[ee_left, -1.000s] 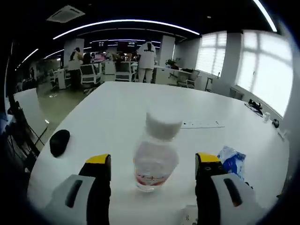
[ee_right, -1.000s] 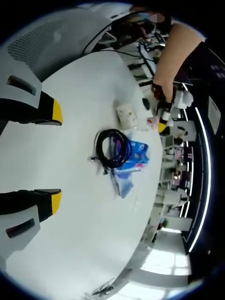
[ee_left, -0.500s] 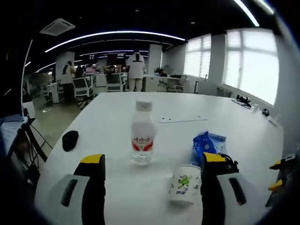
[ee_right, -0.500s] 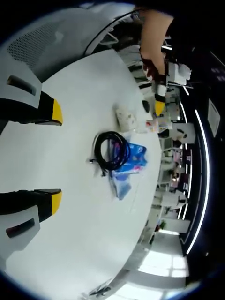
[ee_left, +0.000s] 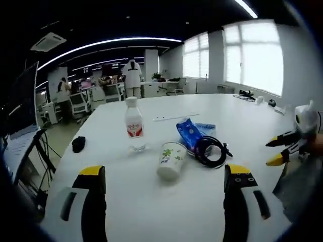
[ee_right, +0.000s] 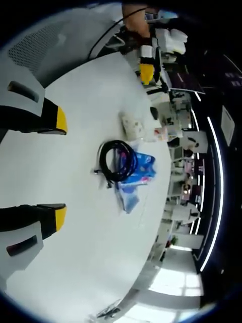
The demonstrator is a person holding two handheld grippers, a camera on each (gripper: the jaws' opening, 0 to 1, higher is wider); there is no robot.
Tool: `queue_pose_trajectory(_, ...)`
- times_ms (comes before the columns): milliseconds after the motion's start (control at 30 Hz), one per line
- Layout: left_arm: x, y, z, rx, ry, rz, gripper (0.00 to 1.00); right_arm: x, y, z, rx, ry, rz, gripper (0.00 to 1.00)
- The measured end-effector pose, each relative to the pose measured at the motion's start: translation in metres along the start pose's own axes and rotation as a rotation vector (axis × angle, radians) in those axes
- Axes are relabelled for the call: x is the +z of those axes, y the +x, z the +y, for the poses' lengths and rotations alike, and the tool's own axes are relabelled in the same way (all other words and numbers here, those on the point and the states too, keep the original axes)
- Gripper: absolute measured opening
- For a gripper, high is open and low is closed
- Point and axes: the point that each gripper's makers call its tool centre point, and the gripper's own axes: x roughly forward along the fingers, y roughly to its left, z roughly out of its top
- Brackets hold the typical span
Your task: Arrange the tabletop items into an orderly group along one side of the table until the central work area is clear of visible clutter.
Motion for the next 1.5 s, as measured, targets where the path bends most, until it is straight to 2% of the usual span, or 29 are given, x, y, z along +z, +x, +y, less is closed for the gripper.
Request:
queue_pose_trajectory(100, -0.006, -0.011, -0.011, -0.011, -0.028, -0.015, 1.0, -0.001, -0.001, -0.003, -0.015, 0.001, 0.003, 0.55)
queue_pose_trajectory(133, -0.007, -0.014, -0.021, -0.04, -0.045, -0.02, 1.0, -0.001, -0.001, -0.005, -0.021, 0.004, 0.002, 0.55)
queue_pose_trajectory(300, -0.02, -0.022, -0.032, -0.058, 0.009, -0.005, 1.0, -0.003, -0.007, -0.022, -0.088, 0.071, -0.008, 0.55)
queue_pose_trajectory(400, -0.027, -0.024, -0.043, -0.103, 0.042, 0.001, 1.0, -0.005, -0.008, -0.026, -0.108, 0.078, -0.003, 0.54)
queue_pose_trajectory(600, -0.023, -0.026, -0.049, -0.113, 0.052, -0.004, 0.99, -0.006, -0.009, -0.029, -0.136, 0.053, 0.009, 0.54)
queue_pose_trajectory(633, -0.025, -0.025, -0.048, -0.107, 0.014, -0.002, 0.98, -0.007, -0.009, -0.03, -0.141, 0.056, 0.016, 0.54)
queue_pose_trajectory(700, -0.026, -0.027, -0.049, -0.106, 0.029, 0.008, 0.94, -0.008, -0.014, -0.035, -0.174, 0.078, 0.011, 0.54)
queue_pose_trajectory(733, -0.024, -0.029, -0.049, -0.098, 0.038, -0.008, 0.94, -0.008, -0.015, -0.036, -0.178, 0.087, 0.008, 0.53)
queue_pose_trajectory(867, -0.024, -0.027, -0.048, -0.069, 0.084, -0.004, 0.92, -0.01, -0.008, -0.029, -0.125, 0.106, 0.025, 0.53)
queue_pose_trajectory(967, -0.025, -0.026, -0.041, -0.048, 0.087, -0.003, 0.91, -0.011, -0.002, -0.011, -0.049, 0.033, 0.058, 0.54)
queue_pose_trajectory(1033, -0.016, -0.027, -0.041, -0.049, 0.073, -0.04, 0.92, -0.005, -0.001, -0.002, -0.018, -0.016, 0.042, 0.54)
queue_pose_trajectory(1100, -0.009, -0.032, -0.041, -0.034, 0.097, -0.082, 0.9, 0.006, -0.006, 0.0, -0.019, -0.013, -0.026, 0.53)
queue_pose_trajectory(1133, -0.008, -0.033, -0.041, -0.031, 0.103, -0.086, 0.9, 0.006, -0.007, 0.0, -0.017, -0.004, -0.03, 0.53)
queue_pose_trajectory(1300, -0.008, -0.03, -0.038, -0.005, 0.119, -0.088, 0.89, -0.002, -0.002, -0.006, -0.008, 0.039, 0.002, 0.52)
queue_pose_trajectory(1400, -0.014, -0.028, -0.034, 0.002, 0.117, -0.065, 0.92, -0.015, 0.001, -0.004, -0.002, 0.028, 0.069, 0.5)
queue_pose_trajectory(1500, -0.018, -0.027, -0.038, -0.012, 0.129, -0.044, 0.91, -0.014, 0.0, -0.001, 0.006, 0.027, 0.065, 0.51)
